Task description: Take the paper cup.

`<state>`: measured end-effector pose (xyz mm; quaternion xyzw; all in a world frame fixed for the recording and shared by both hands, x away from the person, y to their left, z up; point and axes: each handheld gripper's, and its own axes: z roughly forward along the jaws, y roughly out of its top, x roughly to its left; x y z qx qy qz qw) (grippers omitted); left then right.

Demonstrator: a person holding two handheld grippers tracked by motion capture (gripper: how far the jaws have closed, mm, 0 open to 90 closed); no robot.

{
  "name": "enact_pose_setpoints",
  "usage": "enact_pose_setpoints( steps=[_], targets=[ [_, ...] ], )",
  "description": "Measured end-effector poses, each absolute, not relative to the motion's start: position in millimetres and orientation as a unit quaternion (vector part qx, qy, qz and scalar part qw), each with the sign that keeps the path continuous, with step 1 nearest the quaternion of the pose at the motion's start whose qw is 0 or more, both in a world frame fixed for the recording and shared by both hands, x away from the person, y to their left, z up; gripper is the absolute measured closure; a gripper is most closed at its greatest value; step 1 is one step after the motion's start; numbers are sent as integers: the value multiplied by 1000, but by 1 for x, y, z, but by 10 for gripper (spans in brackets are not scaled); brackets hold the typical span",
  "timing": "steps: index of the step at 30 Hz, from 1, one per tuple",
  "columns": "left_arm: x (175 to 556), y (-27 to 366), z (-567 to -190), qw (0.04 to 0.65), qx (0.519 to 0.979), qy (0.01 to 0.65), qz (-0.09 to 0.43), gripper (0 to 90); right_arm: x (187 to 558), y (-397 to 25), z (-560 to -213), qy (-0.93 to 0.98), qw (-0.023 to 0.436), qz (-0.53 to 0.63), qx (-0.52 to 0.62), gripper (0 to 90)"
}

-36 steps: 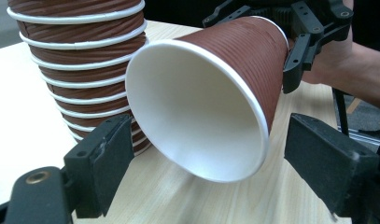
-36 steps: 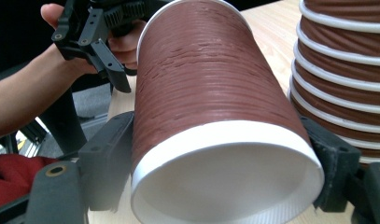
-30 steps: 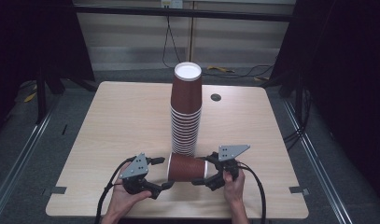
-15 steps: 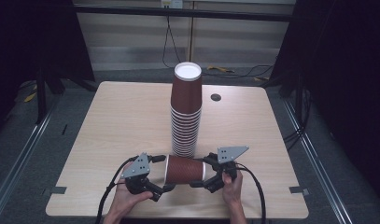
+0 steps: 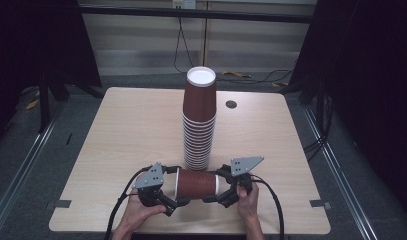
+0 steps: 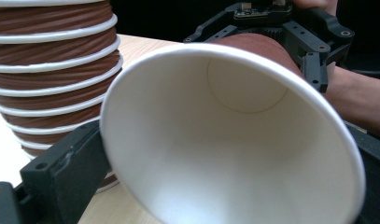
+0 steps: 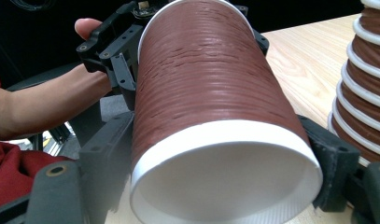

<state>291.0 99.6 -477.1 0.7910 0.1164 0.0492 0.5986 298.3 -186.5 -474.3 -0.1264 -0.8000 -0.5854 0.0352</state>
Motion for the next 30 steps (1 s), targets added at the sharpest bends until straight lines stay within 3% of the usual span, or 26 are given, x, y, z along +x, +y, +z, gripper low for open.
enact_pose_setpoints(
  steps=[15,30],
  targets=[
    [290,98,-476,609,785,110,41,21,299,-186,-474,-802,42,-585,-117,213],
    [290,101,-473,600,791,115,45,48,300,-179,-478,-814,31,-564,-136,141]
  ],
)
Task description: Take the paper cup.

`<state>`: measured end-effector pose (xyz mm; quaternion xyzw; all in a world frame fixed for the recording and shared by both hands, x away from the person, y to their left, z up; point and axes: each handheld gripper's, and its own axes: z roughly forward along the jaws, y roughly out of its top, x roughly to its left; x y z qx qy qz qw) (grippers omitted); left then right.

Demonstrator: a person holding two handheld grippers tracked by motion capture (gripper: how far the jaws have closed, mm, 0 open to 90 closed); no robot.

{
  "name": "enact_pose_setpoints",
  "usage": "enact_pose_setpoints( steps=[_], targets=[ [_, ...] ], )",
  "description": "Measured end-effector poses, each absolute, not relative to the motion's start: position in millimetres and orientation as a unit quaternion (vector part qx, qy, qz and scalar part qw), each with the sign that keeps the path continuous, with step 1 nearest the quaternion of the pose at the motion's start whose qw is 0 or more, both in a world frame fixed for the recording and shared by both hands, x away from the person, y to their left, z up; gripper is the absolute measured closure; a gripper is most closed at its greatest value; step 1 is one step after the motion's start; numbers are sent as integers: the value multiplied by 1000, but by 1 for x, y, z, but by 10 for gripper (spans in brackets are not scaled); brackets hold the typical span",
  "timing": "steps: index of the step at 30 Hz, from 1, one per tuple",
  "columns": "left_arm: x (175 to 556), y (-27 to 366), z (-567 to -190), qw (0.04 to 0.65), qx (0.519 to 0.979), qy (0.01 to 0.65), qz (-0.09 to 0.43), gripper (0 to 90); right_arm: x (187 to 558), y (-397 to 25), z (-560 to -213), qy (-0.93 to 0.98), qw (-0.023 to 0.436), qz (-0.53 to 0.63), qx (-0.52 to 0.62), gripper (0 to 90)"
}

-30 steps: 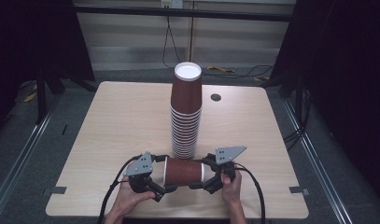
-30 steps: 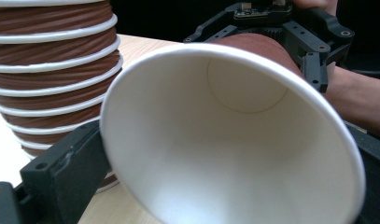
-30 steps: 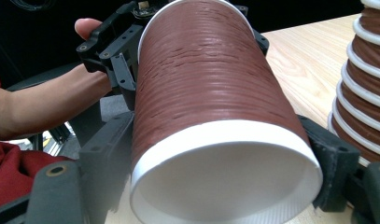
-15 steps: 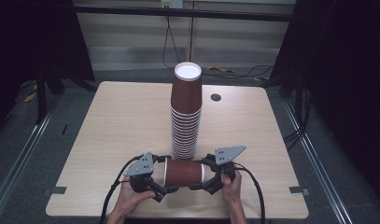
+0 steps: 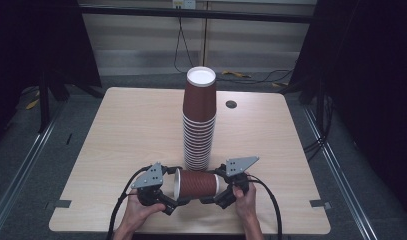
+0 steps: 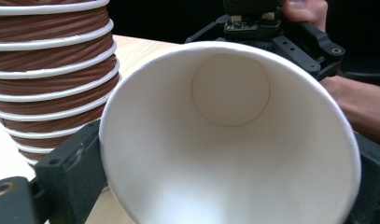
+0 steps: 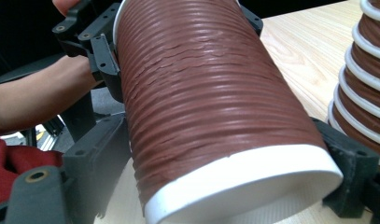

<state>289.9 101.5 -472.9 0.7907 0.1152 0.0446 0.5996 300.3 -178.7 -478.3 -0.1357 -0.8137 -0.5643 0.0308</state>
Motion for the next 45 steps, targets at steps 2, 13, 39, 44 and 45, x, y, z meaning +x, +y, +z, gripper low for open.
enact_pose_setpoints(
  steps=[2,13,39,44,45],
  targets=[
    [290,102,-472,595,794,115,46,52,300,-179,-478,-815,24,-562,-140,132],
    [292,104,-470,595,794,118,42,53,296,-181,-476,-805,1,-574,-150,126],
    [294,125,-463,581,799,143,60,74,285,-207,-476,-763,-77,-603,-220,126],
    [294,131,-460,570,804,155,68,75,283,-213,-477,-754,-93,-605,-237,126],
    [295,133,-459,571,803,157,69,75,282,-215,-478,-753,-99,-604,-243,126]
  ],
)
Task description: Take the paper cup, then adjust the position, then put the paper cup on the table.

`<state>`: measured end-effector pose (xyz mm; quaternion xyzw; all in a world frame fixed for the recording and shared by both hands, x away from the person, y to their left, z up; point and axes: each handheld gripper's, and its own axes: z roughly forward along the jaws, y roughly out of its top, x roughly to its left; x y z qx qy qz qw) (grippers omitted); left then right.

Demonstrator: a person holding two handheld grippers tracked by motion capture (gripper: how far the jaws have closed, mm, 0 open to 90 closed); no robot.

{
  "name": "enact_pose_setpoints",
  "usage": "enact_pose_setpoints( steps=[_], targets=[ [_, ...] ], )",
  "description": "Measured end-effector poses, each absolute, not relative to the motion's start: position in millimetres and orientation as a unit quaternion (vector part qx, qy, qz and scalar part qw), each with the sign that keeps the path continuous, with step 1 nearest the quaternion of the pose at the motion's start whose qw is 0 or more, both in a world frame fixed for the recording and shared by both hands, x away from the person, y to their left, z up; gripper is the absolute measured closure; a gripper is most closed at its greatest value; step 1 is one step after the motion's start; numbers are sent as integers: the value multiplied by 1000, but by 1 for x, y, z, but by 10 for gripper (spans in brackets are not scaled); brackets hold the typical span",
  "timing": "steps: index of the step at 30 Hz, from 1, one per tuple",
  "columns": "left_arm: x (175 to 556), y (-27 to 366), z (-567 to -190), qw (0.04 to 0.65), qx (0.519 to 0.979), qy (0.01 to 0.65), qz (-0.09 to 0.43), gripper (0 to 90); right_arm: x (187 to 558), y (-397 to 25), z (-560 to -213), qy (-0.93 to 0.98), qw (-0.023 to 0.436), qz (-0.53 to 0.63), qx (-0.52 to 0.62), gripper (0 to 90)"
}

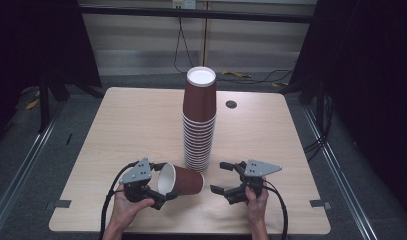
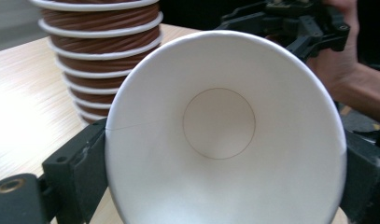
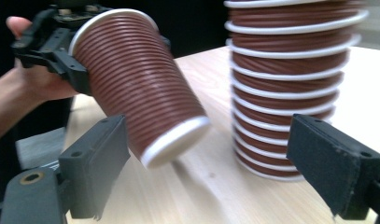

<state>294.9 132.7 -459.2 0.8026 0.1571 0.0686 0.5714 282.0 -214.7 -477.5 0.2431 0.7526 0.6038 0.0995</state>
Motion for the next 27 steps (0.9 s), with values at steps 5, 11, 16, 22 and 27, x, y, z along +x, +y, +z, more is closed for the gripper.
enact_pose_setpoints(
  steps=[5,11,16,22,27],
  targets=[
    [297,143,-457,561,807,172,73,75,277,-224,-480,737,139,597,285,126],
    [299,154,-453,550,810,185,80,75,276,-228,-479,727,166,596,298,126],
    [302,165,-449,544,811,196,86,76,276,-231,-481,724,169,595,307,125],
    [307,178,-445,537,810,216,93,75,277,-231,-483,719,189,583,328,126],
    [311,184,-444,529,811,230,96,76,275,-230,-483,713,223,568,347,126]
  ],
)
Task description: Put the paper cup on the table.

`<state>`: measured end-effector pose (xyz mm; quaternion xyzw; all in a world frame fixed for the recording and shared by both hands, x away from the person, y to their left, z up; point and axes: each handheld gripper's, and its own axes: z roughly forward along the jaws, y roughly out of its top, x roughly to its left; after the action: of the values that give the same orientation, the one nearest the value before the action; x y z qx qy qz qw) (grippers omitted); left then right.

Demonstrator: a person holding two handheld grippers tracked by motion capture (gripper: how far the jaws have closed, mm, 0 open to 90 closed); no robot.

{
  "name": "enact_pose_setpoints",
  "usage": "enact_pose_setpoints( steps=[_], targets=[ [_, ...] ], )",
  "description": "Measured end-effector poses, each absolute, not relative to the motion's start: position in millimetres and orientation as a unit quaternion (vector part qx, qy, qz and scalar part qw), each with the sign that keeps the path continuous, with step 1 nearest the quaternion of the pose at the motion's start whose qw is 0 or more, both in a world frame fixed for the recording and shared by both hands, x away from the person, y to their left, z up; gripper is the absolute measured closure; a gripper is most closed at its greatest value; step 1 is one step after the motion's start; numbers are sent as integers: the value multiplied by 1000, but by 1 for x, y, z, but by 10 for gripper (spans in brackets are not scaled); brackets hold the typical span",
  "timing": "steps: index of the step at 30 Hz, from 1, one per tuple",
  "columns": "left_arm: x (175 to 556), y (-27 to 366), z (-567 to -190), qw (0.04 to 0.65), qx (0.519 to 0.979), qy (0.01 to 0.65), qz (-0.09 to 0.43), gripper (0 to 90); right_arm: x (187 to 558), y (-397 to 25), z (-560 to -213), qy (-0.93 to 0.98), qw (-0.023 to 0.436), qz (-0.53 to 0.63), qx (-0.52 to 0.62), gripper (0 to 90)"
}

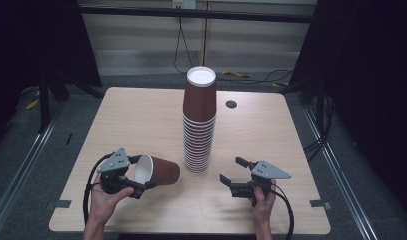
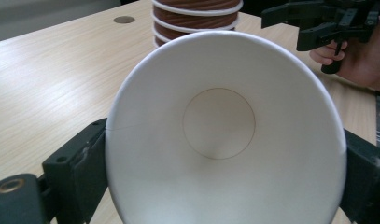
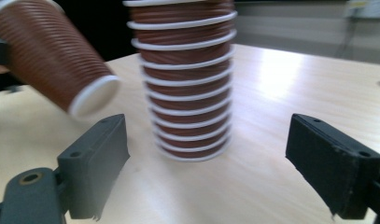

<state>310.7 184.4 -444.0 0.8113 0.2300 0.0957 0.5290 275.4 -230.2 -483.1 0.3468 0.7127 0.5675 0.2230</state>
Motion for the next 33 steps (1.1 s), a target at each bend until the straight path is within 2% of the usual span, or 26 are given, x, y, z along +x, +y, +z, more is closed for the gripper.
enact_pose_setpoints(
  steps=[10,27,33],
  targets=[
    [324,190,-438,506,820,251,98,75,272,-228,-494,634,333,557,421,128],
    [342,198,-431,465,836,273,104,75,262,-227,-503,612,378,567,402,126],
    [353,203,-426,467,833,281,95,75,259,-227,-504,605,383,574,397,129]
  ],
)
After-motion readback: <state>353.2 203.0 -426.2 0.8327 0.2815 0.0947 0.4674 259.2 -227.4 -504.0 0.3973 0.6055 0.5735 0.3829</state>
